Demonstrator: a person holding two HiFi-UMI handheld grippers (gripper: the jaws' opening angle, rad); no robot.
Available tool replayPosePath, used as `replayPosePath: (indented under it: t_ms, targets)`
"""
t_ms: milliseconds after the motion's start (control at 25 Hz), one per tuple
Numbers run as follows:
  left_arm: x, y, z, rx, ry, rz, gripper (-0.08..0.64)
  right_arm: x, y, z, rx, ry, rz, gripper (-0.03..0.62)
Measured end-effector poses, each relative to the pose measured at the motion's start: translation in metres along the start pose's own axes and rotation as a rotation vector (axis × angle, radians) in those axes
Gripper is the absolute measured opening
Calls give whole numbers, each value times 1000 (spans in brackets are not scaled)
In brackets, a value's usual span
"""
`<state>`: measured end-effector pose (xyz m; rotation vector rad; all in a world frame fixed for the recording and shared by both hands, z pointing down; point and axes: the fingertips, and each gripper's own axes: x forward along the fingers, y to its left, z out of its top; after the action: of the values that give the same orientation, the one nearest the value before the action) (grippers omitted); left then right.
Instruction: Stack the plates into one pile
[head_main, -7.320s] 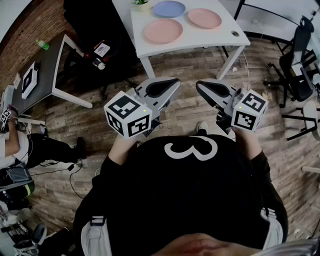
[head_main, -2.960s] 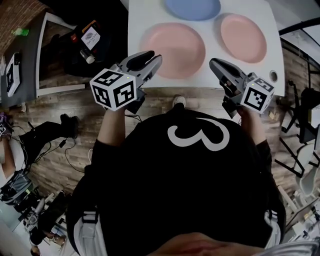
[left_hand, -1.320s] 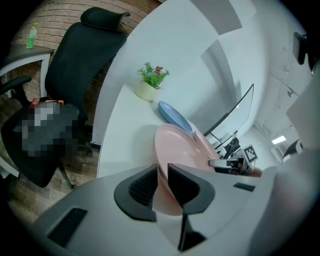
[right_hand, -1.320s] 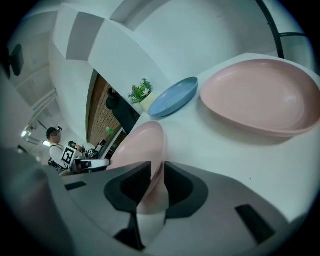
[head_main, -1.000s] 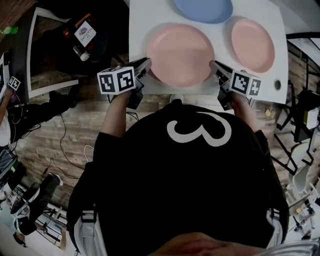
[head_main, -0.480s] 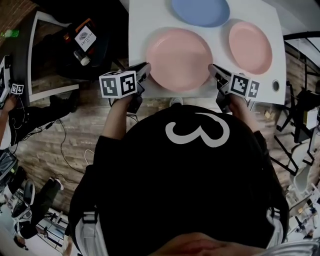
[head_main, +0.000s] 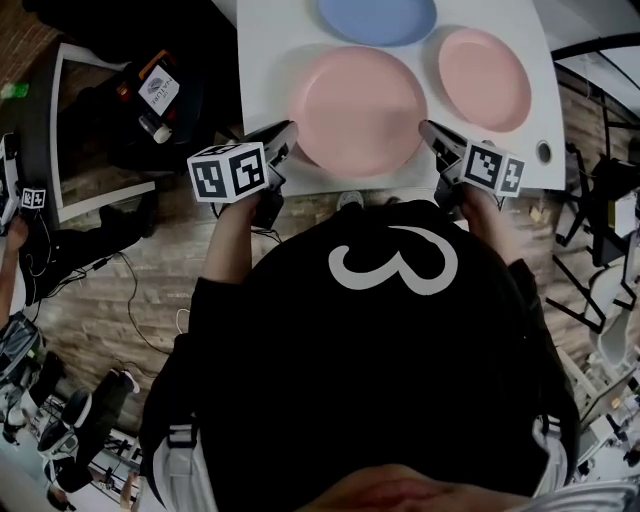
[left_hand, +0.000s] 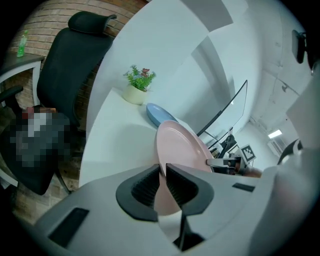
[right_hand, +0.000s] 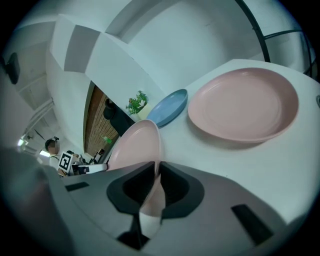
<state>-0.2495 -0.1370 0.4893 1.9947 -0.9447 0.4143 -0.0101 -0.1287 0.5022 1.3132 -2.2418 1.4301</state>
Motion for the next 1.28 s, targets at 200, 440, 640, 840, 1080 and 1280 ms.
replayPosePath:
  t_ms: [200,440,640,840,1080,1280]
  targets:
    - [6,-28,13,50,-12,-17,54,-22,-10,11,38,-57,-6,49]
    - [18,-50,20,65,-11,-26,52,-46,-19,21,35,-89,-10,49]
    - [34,-67,25,57,-5,-40,51,-63,-30,33,24,-110,-24,49]
    - [50,-87,37,79,-7,-42,49,-78,-47,44,43,-135,-21,49]
    - [67,-108,46,93,15,-24,48,-89,-65,58,70,-164,-12,49]
    - [79,-125,57,108,20,-24,48,-98,-80,71,88,-179,2,48]
